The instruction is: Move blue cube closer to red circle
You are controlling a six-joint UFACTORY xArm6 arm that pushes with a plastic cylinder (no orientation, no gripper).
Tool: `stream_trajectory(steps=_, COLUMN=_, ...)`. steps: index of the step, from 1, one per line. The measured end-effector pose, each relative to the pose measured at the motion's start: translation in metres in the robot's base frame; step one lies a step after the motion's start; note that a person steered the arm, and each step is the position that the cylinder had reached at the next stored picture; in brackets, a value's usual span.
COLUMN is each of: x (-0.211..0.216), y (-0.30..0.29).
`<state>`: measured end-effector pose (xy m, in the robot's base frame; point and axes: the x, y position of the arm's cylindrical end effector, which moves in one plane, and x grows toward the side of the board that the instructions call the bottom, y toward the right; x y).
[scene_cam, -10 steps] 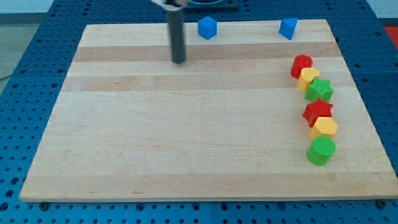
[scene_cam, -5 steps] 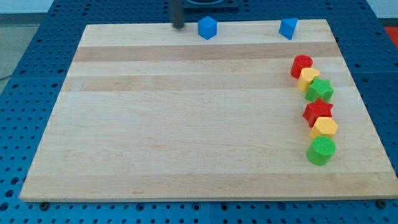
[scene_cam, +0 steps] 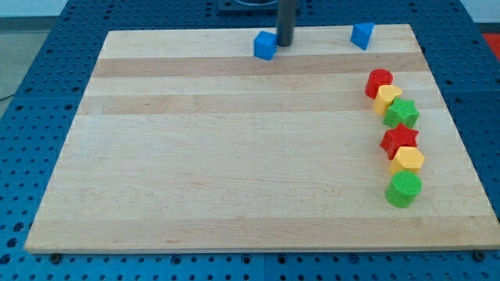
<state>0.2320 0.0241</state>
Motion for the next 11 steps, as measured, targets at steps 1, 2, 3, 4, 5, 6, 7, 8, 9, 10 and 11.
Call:
stream_trajectory(steps=1, x=0.000, y=-0.034)
stream_trajectory(steps=2, x=-0.003, y=-0.053)
stream_trajectory(steps=3, x=-0.008, y=-0.100)
stream_trajectory(steps=4, x=0.008, y=-0.125)
stream_trajectory(steps=5, x=0.023, y=-0.059)
stream_trajectory(steps=6, x=0.030, y=0.049)
stream_trajectory(steps=7, x=0.032, y=0.064)
stream_trajectory(steps=8, x=0.025, y=0.003)
stream_trajectory(steps=9, x=0.024, y=-0.067)
stream_trajectory(steps=10, x=0.038, y=-0.115)
stream_trajectory(steps=11, x=0.074, y=-0.090)
